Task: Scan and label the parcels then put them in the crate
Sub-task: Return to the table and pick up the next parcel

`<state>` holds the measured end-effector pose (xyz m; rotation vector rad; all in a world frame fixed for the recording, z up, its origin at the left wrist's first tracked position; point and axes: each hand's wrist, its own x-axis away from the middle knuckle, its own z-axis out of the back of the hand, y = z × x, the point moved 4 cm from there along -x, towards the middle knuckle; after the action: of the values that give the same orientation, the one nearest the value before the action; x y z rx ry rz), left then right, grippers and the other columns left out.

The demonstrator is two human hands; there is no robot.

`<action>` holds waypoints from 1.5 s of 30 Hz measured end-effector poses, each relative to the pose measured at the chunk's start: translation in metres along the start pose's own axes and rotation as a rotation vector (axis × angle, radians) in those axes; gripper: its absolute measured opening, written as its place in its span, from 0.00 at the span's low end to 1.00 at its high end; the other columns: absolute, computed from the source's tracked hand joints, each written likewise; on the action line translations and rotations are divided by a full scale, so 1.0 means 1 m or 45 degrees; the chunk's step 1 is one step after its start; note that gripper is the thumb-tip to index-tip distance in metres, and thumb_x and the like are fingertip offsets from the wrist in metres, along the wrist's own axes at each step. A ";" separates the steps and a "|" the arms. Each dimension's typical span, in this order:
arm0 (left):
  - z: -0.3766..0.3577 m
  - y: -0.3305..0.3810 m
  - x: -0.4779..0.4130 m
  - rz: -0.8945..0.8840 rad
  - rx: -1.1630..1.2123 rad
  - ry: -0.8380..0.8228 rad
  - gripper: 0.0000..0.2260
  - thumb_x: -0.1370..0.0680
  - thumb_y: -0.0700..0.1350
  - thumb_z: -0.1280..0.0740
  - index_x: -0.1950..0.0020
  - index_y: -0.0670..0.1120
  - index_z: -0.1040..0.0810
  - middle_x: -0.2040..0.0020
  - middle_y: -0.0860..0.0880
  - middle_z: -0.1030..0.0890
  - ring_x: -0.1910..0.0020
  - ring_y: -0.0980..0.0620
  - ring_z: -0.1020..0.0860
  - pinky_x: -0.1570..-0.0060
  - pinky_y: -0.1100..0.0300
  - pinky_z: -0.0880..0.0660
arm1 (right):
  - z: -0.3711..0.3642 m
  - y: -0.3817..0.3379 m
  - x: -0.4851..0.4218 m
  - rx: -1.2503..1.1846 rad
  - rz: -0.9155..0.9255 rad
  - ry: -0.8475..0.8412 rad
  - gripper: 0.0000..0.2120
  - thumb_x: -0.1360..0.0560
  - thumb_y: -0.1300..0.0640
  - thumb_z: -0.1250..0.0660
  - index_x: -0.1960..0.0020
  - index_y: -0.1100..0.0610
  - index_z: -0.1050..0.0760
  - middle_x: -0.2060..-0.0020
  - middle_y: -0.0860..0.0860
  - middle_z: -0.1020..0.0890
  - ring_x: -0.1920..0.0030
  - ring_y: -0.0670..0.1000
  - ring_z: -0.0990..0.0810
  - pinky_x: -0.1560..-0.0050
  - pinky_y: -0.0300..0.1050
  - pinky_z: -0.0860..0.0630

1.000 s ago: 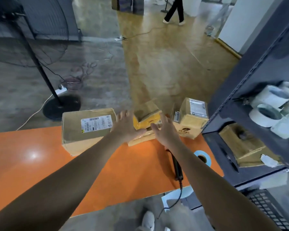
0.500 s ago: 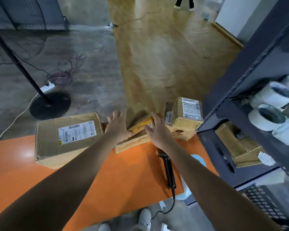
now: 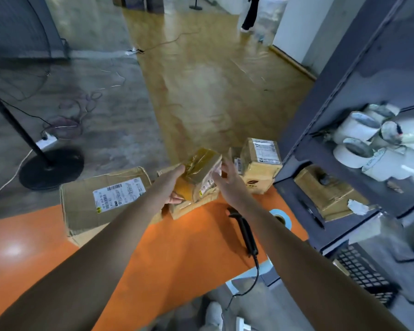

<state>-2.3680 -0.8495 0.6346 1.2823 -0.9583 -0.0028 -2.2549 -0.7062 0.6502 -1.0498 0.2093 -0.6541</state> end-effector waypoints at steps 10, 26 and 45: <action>-0.011 -0.007 0.022 0.297 0.191 -0.134 0.31 0.20 0.65 0.48 0.32 0.42 0.28 0.38 0.35 0.22 0.55 0.34 0.19 0.57 0.54 0.28 | 0.008 0.003 0.017 -0.493 -0.215 -0.060 0.15 0.20 0.46 0.36 0.36 0.44 0.38 0.43 0.49 0.22 0.42 0.55 0.21 0.43 0.58 0.21; -0.046 -0.019 0.016 -0.102 0.014 -0.085 0.18 0.23 0.53 0.31 0.38 0.46 0.26 0.44 0.43 0.19 0.46 0.42 0.20 0.49 0.51 0.21 | 0.043 0.051 0.028 -0.445 -0.347 -0.152 0.30 0.22 0.44 0.33 0.26 0.44 0.44 0.35 0.53 0.23 0.50 0.53 0.16 0.52 0.52 0.18; -0.098 -0.098 0.006 0.035 0.091 -0.055 0.33 0.29 0.49 0.24 0.27 0.53 0.35 0.45 0.49 0.20 0.49 0.49 0.19 0.53 0.53 0.20 | 0.029 0.116 0.041 -0.475 -0.526 -0.206 0.20 0.22 0.46 0.34 0.36 0.55 0.35 0.40 0.56 0.23 0.45 0.55 0.18 0.50 0.50 0.17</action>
<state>-2.2571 -0.8080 0.5627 1.3396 -1.0207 0.0252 -2.1622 -0.6709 0.5716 -1.5200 -0.0330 -0.9185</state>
